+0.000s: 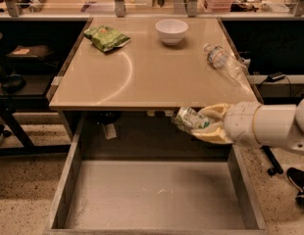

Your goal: Pick 7up can from top drawer and place on counter

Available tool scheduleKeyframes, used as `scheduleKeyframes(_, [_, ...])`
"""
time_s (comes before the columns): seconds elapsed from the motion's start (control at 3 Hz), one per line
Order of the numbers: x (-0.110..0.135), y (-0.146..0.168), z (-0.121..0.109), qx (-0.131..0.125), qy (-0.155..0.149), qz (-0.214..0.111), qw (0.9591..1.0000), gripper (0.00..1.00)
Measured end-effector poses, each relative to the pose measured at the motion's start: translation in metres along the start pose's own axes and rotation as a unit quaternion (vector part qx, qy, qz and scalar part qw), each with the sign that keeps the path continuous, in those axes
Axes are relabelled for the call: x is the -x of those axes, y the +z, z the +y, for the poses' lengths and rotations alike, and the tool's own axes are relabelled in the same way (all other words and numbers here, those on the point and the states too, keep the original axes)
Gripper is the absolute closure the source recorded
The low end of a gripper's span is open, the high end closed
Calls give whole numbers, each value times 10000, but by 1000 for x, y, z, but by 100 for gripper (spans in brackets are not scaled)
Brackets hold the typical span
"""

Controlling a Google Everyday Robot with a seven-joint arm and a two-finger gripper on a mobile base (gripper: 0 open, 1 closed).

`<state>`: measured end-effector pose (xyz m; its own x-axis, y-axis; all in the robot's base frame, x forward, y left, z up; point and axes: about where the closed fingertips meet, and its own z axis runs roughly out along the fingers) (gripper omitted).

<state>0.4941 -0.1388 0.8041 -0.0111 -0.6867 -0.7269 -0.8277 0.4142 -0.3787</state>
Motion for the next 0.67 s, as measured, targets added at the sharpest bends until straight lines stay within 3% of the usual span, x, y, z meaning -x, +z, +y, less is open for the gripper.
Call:
scheduleKeyframes(0.33, [37,-47,-42,-297,-381,-141,9987,100])
scheduleKeyframes(0.67, [37,-47,-42,-297,-381,-141,9987,100])
